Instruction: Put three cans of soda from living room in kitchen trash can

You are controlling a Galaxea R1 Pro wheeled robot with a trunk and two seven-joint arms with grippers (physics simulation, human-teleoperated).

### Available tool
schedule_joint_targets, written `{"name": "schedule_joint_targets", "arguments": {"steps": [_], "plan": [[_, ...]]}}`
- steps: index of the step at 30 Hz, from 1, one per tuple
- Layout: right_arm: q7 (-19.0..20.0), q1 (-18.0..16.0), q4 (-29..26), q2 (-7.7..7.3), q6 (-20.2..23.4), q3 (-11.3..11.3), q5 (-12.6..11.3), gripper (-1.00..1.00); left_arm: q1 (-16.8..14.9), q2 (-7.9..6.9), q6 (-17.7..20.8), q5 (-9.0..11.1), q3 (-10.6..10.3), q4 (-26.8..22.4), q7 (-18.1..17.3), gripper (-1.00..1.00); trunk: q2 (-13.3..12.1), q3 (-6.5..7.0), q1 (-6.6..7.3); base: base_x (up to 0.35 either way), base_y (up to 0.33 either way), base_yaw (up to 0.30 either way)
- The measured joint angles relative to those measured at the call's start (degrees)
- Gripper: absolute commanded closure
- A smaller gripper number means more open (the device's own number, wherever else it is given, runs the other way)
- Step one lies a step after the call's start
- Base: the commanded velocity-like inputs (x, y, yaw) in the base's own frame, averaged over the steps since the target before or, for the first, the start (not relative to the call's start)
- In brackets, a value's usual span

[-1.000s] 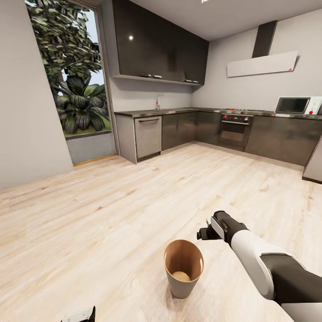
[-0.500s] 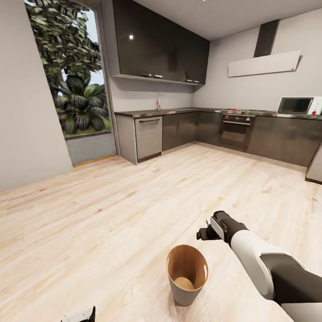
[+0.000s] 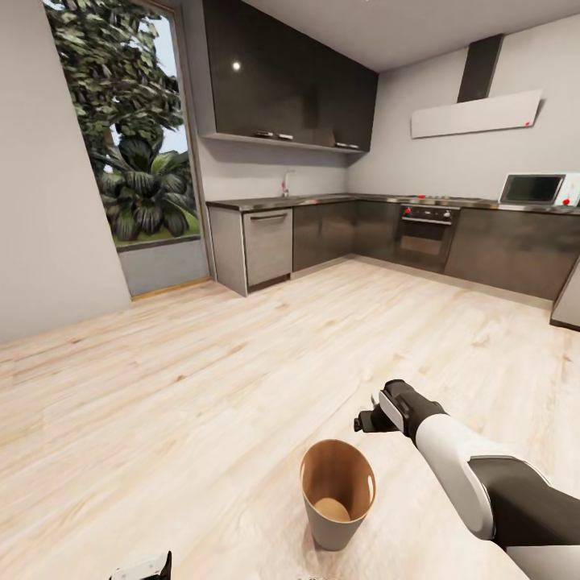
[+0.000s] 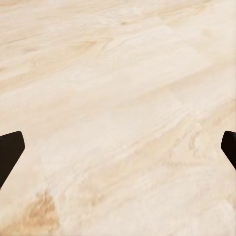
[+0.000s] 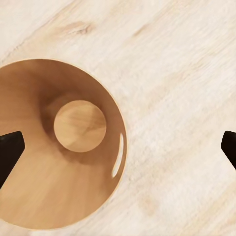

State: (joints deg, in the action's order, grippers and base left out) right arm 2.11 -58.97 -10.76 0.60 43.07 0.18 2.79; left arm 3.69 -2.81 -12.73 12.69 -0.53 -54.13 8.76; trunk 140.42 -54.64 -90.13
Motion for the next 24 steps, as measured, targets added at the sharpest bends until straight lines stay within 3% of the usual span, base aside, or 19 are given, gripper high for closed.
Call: {"name": "schedule_joint_targets", "arguments": {"steps": [7, 24], "plan": [[0.0, 0.0, 0.0, 0.0, 0.0, 0.0, 0.0, -1.0, 0.0, 0.0, 0.1, 0.0, 0.0, 0.0, -0.1, -1.0, 2.8, -1.26, -1.54, 0.0, 0.0, 0.0], [0.0, 0.0, 0.0, -0.01, 0.0, 0.0, 0.0, -1.0, 0.0, 0.0, 0.2, -0.1, 0.0, 0.1, -0.1, -1.0, 3.0, -5.02, -1.98, 0.0, 0.0, 0.0]]}}
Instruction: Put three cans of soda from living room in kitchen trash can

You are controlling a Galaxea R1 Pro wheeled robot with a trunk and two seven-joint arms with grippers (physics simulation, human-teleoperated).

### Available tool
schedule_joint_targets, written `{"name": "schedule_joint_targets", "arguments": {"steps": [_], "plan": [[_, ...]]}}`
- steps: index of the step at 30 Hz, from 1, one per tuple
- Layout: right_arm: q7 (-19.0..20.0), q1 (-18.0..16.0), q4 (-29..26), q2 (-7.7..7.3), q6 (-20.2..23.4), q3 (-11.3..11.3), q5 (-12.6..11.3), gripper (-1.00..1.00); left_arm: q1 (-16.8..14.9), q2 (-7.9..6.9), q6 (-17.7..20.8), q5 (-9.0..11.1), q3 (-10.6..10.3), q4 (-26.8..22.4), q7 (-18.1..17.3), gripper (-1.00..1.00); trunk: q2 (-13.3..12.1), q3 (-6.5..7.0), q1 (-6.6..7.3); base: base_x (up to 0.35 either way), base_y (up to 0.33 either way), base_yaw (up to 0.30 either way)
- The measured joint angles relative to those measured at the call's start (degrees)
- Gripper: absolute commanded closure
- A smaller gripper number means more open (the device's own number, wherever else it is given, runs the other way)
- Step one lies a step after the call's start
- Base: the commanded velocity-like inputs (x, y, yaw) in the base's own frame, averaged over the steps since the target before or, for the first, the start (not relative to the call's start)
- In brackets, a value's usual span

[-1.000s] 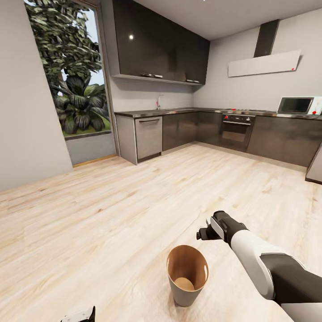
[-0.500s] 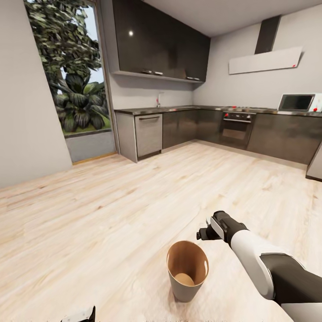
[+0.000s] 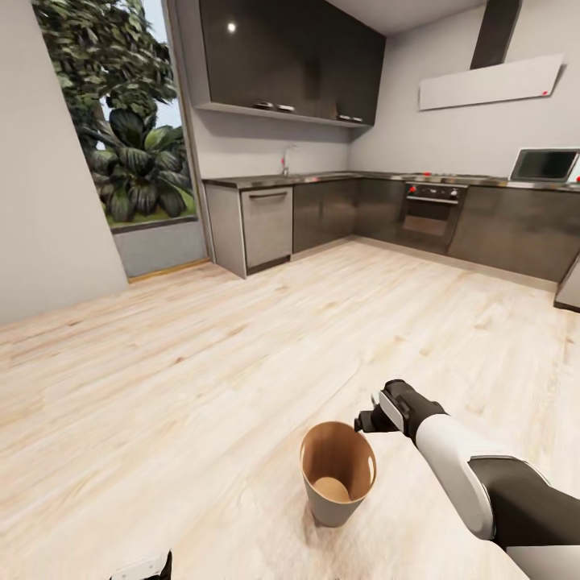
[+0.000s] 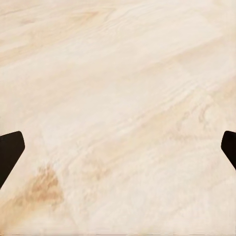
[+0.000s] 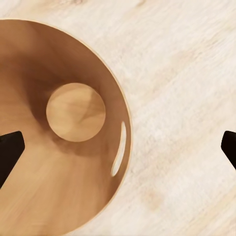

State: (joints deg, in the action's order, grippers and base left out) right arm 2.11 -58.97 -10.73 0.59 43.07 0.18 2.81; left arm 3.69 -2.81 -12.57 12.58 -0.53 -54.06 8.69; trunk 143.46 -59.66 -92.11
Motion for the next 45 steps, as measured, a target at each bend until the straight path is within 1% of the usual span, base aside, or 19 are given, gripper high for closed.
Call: {"name": "schedule_joint_targets", "arguments": {"steps": [3, 10, 20, 28, 45], "plan": [[0.0, 0.0, 0.0, 0.01, 0.0, 0.0, 0.0, -1.0, 0.0, 0.0, 0.0, 0.0, 0.0, 0.0, 0.0, -1.0, 0.0, -0.66, -0.08, 0.0, 0.0, 0.0], [0.0, 0.1, 0.0, -0.03, 0.0, 0.0, 0.0, -1.0, 0.0, 0.0, -0.1, 0.1, 0.0, 0.0, 0.1, -1.0, 0.0, -0.67, -0.07, 0.013, 0.0, 0.0], [0.0, 0.1, 0.0, -0.06, 0.0, 0.0, 0.1, -1.0, 0.0, 0.0, -0.1, 0.1, 0.0, -0.1, 0.1, -1.0, 0.0, -0.67, -0.07, 0.142, 0.0, 0.0], [0.0, 0.1, 0.0, -0.03, 0.0, 0.2, 0.1, -1.0, 0.0, 0.0, -0.2, 0.1, 0.0, -0.1, 0.1, -1.0, 0.0, -0.67, -0.07, 0.02, 0.0, 0.0], [0.0, 0.1, 0.0, -0.05, 0.0, 0.3, 0.1, -1.0, 0.0, 0.0, -0.2, 0.1, 0.0, -0.1, 0.0, -1.0, 0.3, -4.43, -0.52, 0.001, 0.0, 0.0]]}}
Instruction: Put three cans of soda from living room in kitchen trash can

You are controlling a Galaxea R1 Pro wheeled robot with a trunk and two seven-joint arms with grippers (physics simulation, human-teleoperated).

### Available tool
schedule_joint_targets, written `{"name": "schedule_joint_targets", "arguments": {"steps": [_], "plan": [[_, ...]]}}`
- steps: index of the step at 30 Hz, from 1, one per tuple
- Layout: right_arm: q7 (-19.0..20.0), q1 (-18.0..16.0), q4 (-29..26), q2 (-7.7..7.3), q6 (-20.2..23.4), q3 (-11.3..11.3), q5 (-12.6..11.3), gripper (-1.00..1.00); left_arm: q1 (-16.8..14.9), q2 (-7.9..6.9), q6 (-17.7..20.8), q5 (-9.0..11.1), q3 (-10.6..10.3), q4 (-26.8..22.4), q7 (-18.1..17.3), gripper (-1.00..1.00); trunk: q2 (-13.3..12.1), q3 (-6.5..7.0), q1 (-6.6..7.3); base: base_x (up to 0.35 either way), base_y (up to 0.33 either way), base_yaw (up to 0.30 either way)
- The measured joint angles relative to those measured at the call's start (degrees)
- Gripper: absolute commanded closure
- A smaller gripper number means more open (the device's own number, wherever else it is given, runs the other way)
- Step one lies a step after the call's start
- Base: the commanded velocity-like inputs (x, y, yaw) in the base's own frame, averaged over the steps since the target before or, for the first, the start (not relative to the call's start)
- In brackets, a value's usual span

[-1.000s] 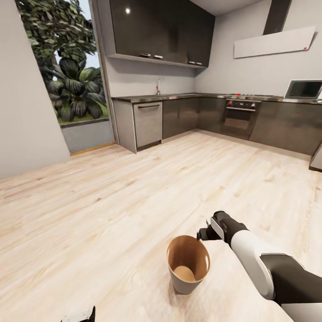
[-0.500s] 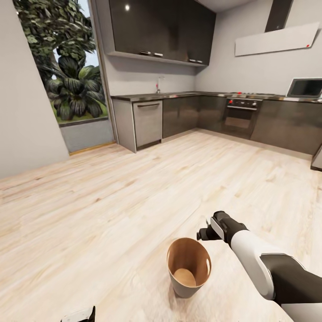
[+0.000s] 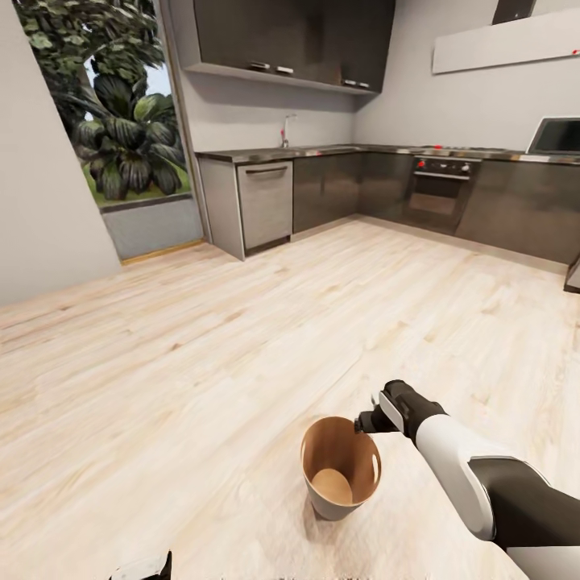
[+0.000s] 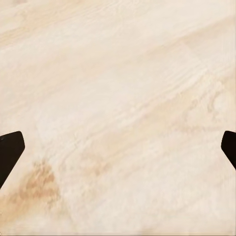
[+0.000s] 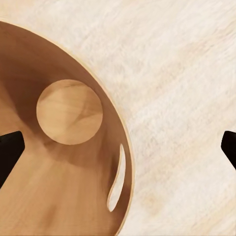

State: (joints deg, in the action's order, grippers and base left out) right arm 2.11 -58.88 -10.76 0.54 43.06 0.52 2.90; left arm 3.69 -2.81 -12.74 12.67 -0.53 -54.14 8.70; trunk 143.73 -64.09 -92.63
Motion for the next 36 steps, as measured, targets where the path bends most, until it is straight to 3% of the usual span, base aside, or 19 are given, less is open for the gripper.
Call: {"name": "schedule_joint_targets", "arguments": {"steps": [10, 23, 36], "plan": [[0.0, 0.0, 0.0, 0.06, 0.0, 0.0, 0.0, -1.0, 0.0, 0.0, 0.0, 0.0, 0.0, 0.0, 0.0, -1.0, 0.1, -2.22, -0.26, 0.0, 0.0, 0.0], [0.0, 0.0, 0.0, 0.06, -0.1, 0.0, 0.0, -1.0, 0.0, 0.0, 0.0, 0.0, 0.0, 0.0, 0.0, -1.0, 0.1, -2.22, -0.25, 0.0, 0.0, 0.0], [0.0, 0.0, 0.0, 0.07, -0.1, 0.0, 0.0, -1.0, 0.0, 0.0, 0.1, 0.0, 0.0, 0.0, 0.0, -1.0, 0.3, -5.1, -0.59, 0.0, 0.0, 0.0]]}}
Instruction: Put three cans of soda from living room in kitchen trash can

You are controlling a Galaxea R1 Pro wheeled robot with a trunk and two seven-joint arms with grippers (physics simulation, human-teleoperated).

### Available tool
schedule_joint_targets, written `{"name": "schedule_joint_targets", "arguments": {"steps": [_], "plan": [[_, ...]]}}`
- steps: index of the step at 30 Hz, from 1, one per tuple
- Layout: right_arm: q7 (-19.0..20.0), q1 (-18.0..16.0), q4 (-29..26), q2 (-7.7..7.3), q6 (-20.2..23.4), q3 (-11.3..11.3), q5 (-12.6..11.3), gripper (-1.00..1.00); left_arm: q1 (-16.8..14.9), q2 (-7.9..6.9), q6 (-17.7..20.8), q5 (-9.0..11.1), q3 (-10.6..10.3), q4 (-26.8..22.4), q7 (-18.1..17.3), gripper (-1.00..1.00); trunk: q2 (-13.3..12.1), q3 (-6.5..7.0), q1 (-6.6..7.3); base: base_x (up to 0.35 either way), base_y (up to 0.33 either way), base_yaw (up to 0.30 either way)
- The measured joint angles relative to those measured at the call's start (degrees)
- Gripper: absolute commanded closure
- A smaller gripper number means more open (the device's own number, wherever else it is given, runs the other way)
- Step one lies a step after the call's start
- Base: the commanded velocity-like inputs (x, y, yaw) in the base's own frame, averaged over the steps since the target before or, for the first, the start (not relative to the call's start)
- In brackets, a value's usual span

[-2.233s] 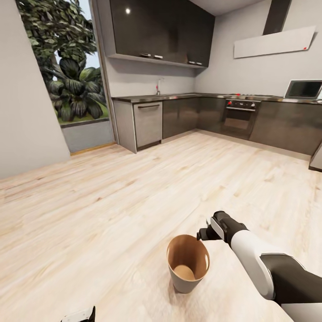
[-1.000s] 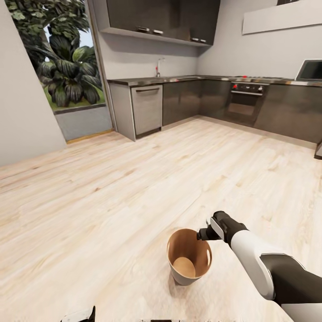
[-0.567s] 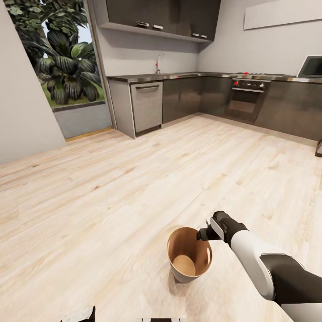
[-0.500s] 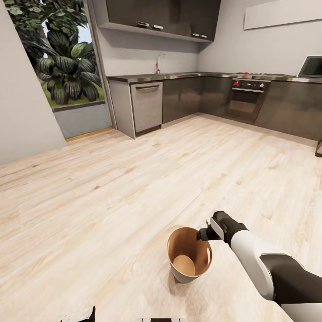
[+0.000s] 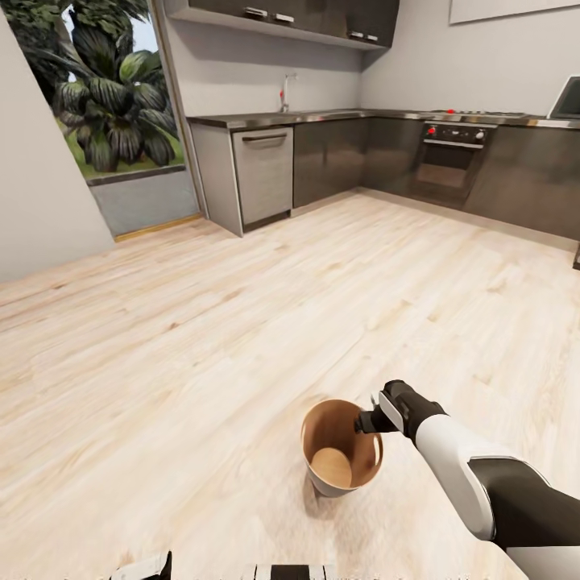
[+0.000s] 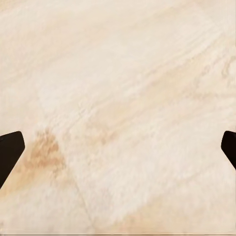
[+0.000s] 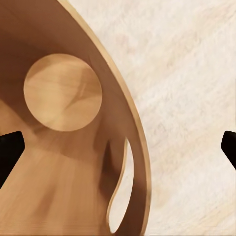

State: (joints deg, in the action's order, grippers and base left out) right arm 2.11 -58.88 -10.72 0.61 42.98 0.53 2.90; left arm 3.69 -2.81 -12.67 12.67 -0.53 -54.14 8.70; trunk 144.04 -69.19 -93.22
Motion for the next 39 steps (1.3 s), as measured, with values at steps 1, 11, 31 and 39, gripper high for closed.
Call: {"name": "schedule_joint_targets", "arguments": {"steps": [1, 11, 31, 39], "plan": [[0.0, 0.0, 0.0, 0.0, 0.0, 0.0, 0.0, -1.0, 0.0, 0.0, 0.0, 0.0, 0.0, 0.0, 0.0, -1.0, 0.0, -0.22, -0.03, 0.0, 0.0, 0.0], [0.0, 0.0, 0.0, 0.0, 0.0, 0.0, 0.0, -1.0, 0.0, 0.0, -0.1, 0.0, 0.0, 0.0, 0.0, -1.0, 0.0, -0.45, -0.05, 0.0, 0.0, 0.0], [0.0, 0.1, 0.0, 0.0, 0.0, 0.0, 0.0, -1.0, 0.0, 0.0, -0.1, 0.0, 0.0, 0.0, 0.1, -1.0, 0.2, -3.11, -0.36, 0.0, 0.0, 0.0], [0.0, 0.1, 0.0, 0.0, 0.0, 0.1, 0.0, 1.0, 0.0, 0.0, -0.1, 0.0, 0.0, 0.0, 0.1, -1.0, 0.2, -3.11, -0.36, 0.0, 0.0, 0.0]]}}
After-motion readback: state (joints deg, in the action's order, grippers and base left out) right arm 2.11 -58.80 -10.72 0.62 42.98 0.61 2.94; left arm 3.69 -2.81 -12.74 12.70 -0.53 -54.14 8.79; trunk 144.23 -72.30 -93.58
